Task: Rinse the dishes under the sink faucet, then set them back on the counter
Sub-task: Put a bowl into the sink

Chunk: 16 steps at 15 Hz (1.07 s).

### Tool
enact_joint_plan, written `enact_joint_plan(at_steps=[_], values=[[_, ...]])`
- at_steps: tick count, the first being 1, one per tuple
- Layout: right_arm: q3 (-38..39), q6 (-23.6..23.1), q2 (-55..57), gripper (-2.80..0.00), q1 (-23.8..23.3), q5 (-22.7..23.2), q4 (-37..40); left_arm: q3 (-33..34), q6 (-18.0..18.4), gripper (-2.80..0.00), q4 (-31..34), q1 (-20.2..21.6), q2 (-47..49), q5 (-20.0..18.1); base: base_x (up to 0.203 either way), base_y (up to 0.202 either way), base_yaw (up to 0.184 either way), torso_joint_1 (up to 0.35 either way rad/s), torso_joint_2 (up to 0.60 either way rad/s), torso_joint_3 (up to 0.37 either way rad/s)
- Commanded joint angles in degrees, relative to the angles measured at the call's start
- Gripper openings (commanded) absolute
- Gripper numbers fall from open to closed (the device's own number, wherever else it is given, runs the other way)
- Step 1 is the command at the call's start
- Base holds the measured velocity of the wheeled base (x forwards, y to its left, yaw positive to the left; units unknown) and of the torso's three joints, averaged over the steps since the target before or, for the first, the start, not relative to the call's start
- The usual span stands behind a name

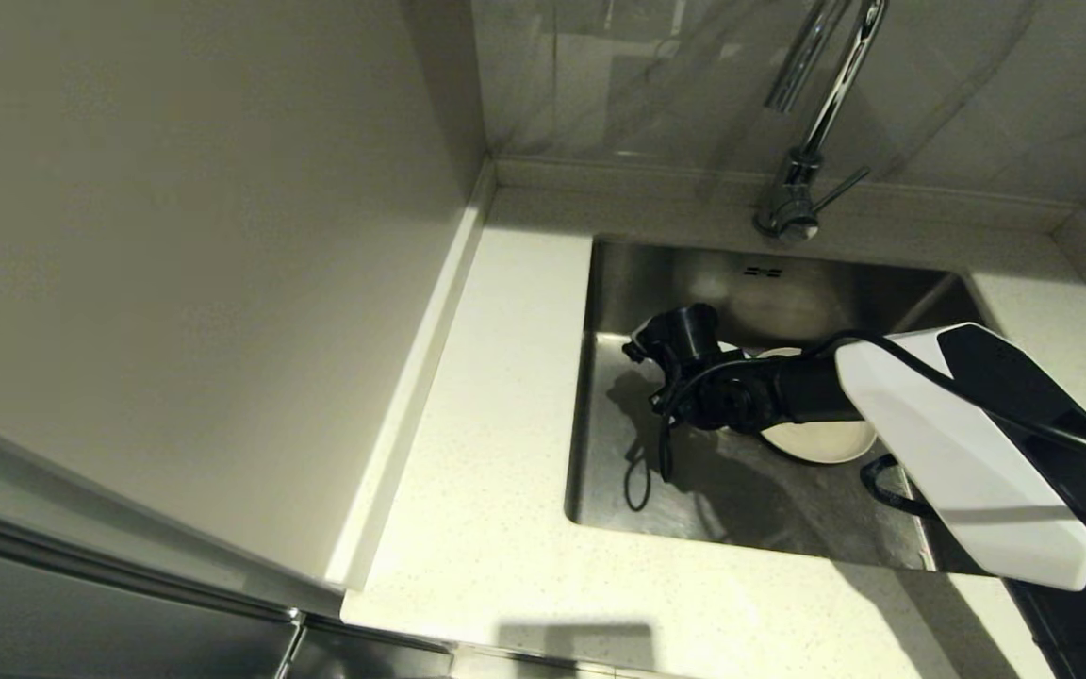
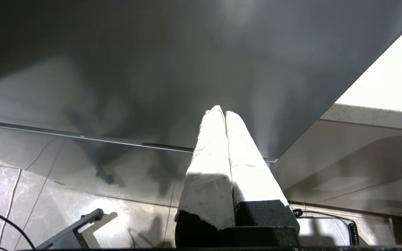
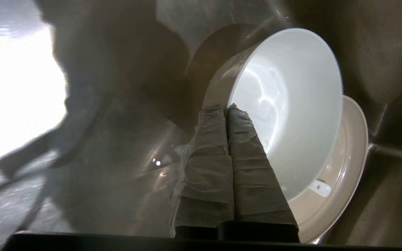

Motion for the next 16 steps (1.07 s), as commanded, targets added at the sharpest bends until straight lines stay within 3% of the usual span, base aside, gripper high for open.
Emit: enact_joint_plan(at_steps=[1,4,5,16], values=[[-0.95,-0.21,0.8,-2.8,-0.36,-0.51,0.63,0.0,-0.03,-2.8,-0.04,0.0,-0.18,0.03,0.0,0.0,0.0,0.0,0.0,0.0],[-1.36,-0.15,0.78,-2.8,-0.44,-0.62,2.48,0.0,-0.03,-2.8,-0.04,0.0,-0.18,0.03,0.0,0.0,0.0,0.0,0.0,0.0],[-1.54,-0.06,0.61,0.0,-0.44,-0.62,2.46,0.0,-0.03,-2.8,-0.04,0.0,-0.18,0.03,0.0,0.0,0.0,0.0,0.0,0.0],[-0.58,0.4,-7.39,0.0,-0.35,-1.1,2.55,0.0,-0.03,-2.8,-0.04,0.0,-0.18,0.03,0.0,0.0,0.0,0.0,0.0,0.0]])
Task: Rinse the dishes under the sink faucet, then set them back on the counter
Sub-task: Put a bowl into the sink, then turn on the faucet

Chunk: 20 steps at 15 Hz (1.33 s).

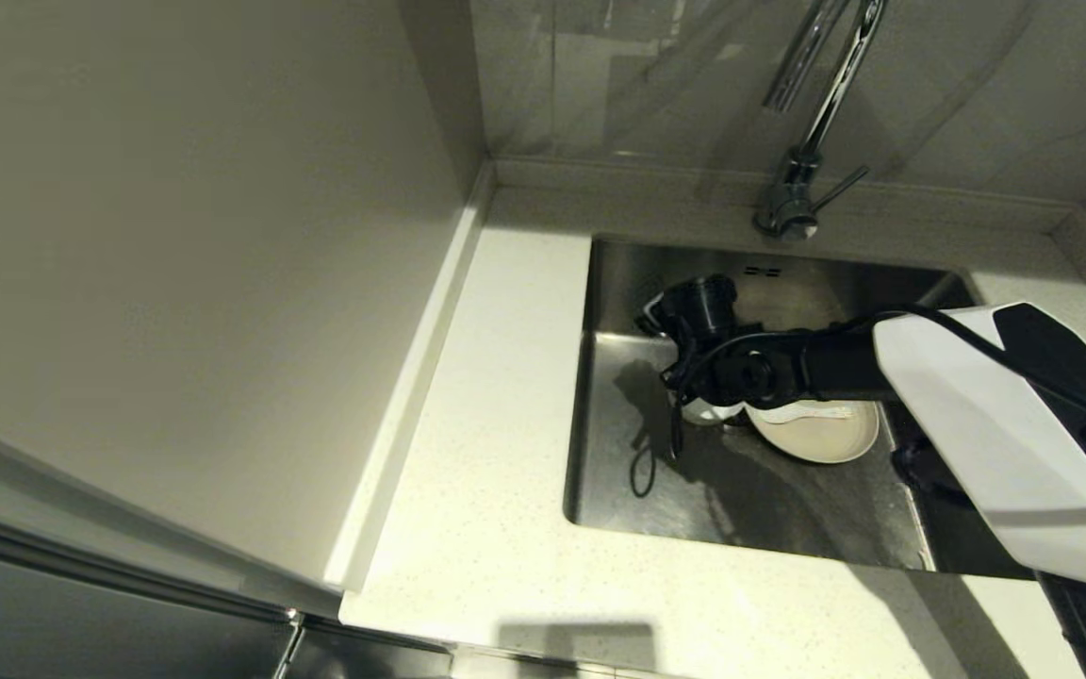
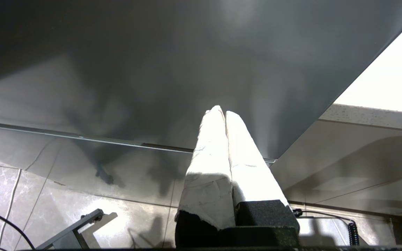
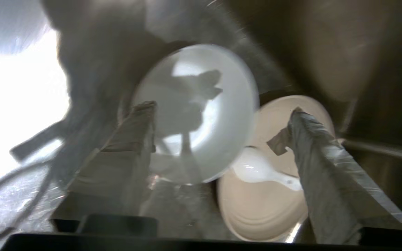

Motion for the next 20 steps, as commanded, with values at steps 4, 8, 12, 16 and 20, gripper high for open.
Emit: enact_joint_plan(at_steps=[4,8,12,16,20], values=[[9.29,1.21,-17.52,0.0,-0.8,-1.98,0.9,0.0,-0.04,-2.8,-0.02,0.0,-0.18,0.04,0.0,0.0,0.0,0.0,0.0,0.0],[24.69,7.11,-35.19,-2.8,-3.97,-3.13,10.15,0.0,-0.04,-2.8,-0.02,0.0,-0.18,0.04,0.0,0.0,0.0,0.0,0.0,0.0],[24.15,20.38,-43.61,-2.8,-12.09,-3.41,28.85,0.0,-0.04,-2.8,-0.02,0.0,-0.18,0.04,0.0,0.0,0.0,0.0,0.0,0.0],[8.69,43.58,-40.33,-2.8,-22.68,-0.94,38.76,0.0,-0.04,-2.8,-0.02,0.0,-0.18,0.04,0.0,0.0,0.0,0.0,0.0,0.0],[-0.67,59.83,-33.05,-2.8,-27.13,-4.15,39.42,0.0,-0.04,-2.8,-0.02,0.0,-0.18,0.04,0.0,0.0,0.0,0.0,0.0,0.0]])
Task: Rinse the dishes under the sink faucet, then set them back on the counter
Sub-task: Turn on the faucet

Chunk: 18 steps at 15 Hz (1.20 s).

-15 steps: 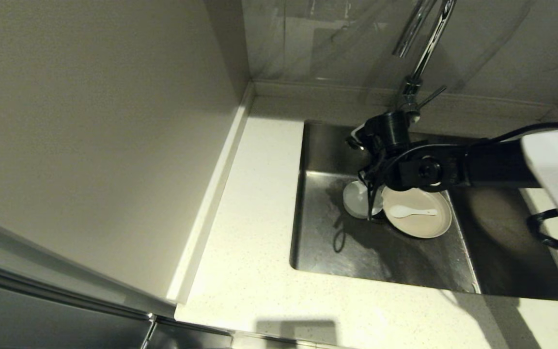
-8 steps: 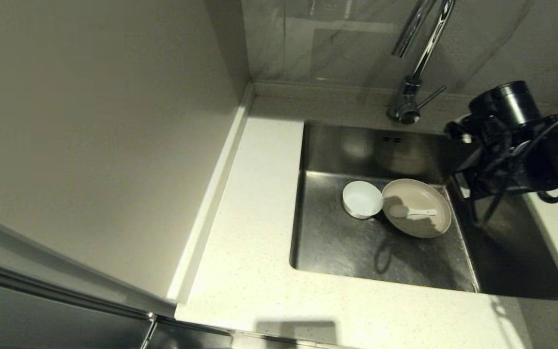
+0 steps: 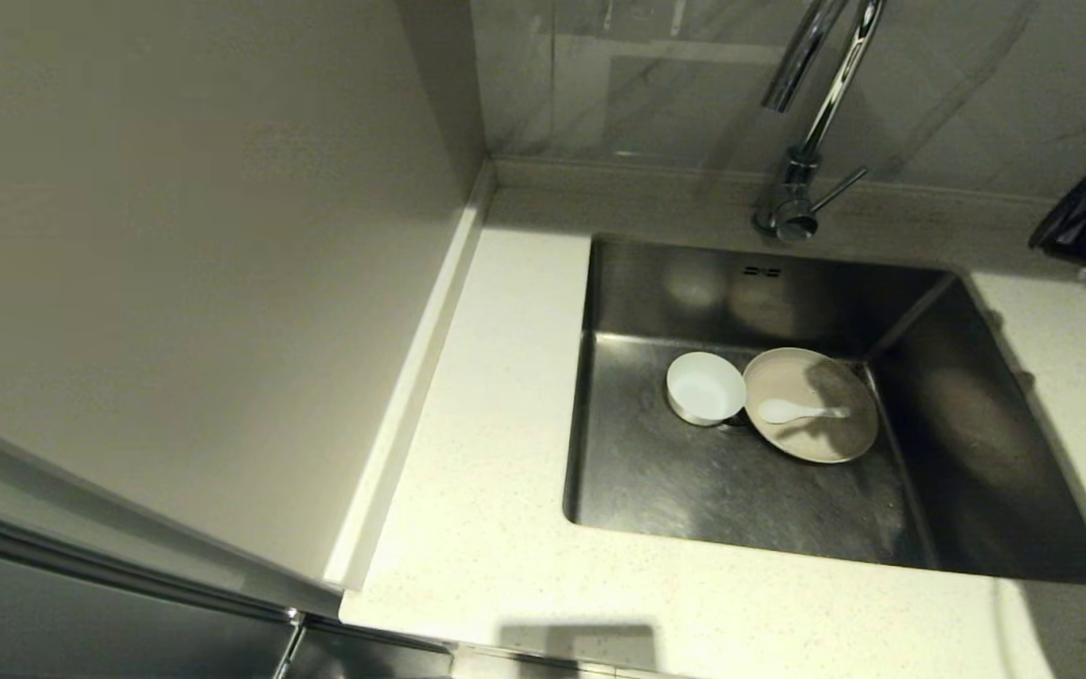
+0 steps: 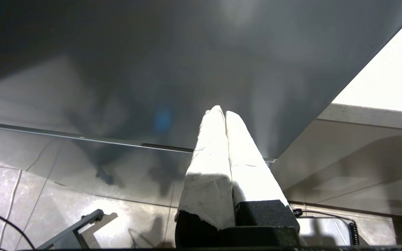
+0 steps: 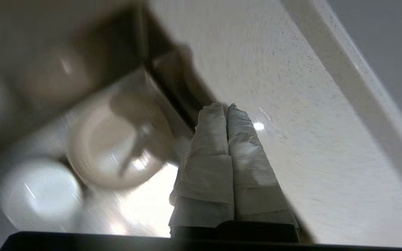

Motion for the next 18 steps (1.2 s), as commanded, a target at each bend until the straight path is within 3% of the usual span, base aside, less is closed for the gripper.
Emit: enact_joint_plan(at_steps=[1,4,6,8,11,13,14,18], values=[[-4.99,6.55,5.59,-2.8,-1.65,-1.48,-0.19,0.0,-0.04,-2.8,-0.01,0.0,-0.18,0.03,0.0,0.0,0.0,0.0,0.0,0.0],[-7.25,5.69,8.25,-2.8,-1.58,-1.25,-12.83,0.0,-0.04,-2.8,-0.01,0.0,-0.18,0.03,0.0,0.0,0.0,0.0,0.0,0.0],[-7.5,1.73,9.43,-2.8,-1.5,4.96,-21.56,0.0,-0.04,-2.8,-0.01,0.0,-0.18,0.03,0.0,0.0,0.0,0.0,0.0,0.0],[-7.88,0.46,9.44,-2.8,-1.51,12.19,-22.57,0.0,-0.04,-2.8,-0.01,0.0,-0.18,0.03,0.0,0.0,0.0,0.0,0.0,0.0],[-7.92,0.83,9.43,-2.8,-1.75,12.42,-16.78,0.0,-0.04,-2.8,-0.01,0.0,-0.18,0.03,0.0,0.0,0.0,0.0,0.0,0.0],[-8.24,4.62,9.35,-2.8,-1.61,13.27,-17.14,0.0,-0.04,-2.8,-0.01,0.0,-0.18,0.03,0.0,0.0,0.0,0.0,0.0,0.0],[-8.3,6.15,9.26,-2.8,-1.49,15.79,-17.49,0.0,-0.04,-2.8,-0.01,0.0,-0.18,0.03,0.0,0.0,0.0,0.0,0.0,0.0],[-8.33,7.08,10.97,-2.8,0.09,17.48,-29.19,0.0,-0.04,-2.8,-0.01,0.0,-0.18,0.03,0.0,0.0,0.0,0.0,0.0,0.0]])
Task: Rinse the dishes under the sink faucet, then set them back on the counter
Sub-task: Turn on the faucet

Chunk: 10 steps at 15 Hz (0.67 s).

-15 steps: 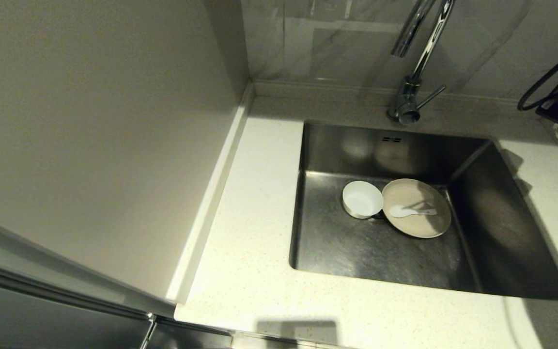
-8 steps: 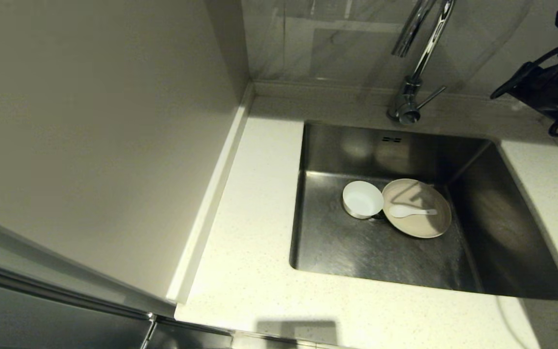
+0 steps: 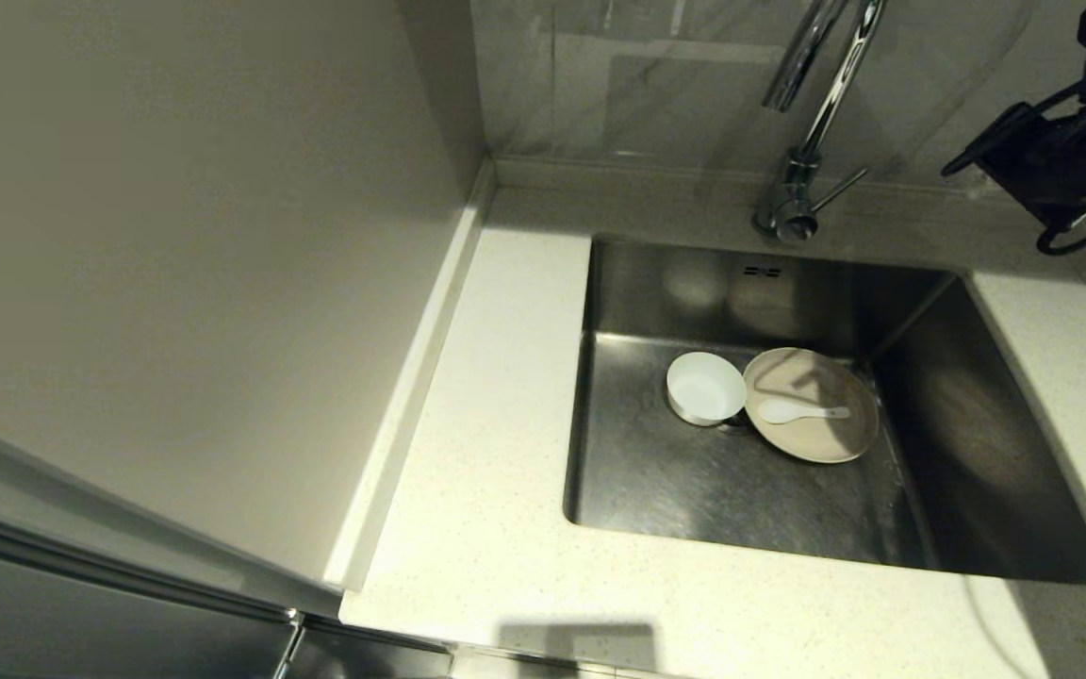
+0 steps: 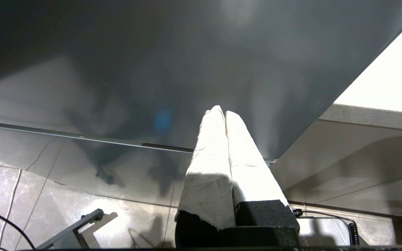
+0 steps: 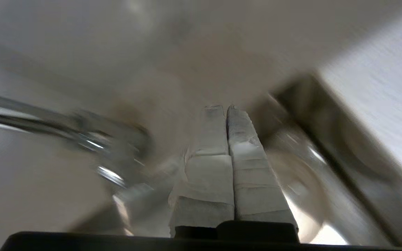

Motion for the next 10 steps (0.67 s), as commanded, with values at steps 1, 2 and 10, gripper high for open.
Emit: enact_joint_plan(at_steps=[1,2,10], values=[[-0.05,0.21,1.67,-2.8,0.8,0.67,-6.56,0.0,-0.03,-2.8,-0.03,0.0,-0.18,0.03,0.0,0.0,0.0,0.0,0.0,0.0],[-0.06,0.15,2.3,-2.8,1.31,1.7,-8.98,0.0,-0.03,-2.8,-0.03,0.0,-0.18,0.03,0.0,0.0,0.0,0.0,0.0,0.0],[-0.52,0.03,5.82,-2.8,4.03,7.51,-16.11,0.0,-0.03,-2.8,-0.03,0.0,-0.18,0.03,0.0,0.0,0.0,0.0,0.0,0.0]])
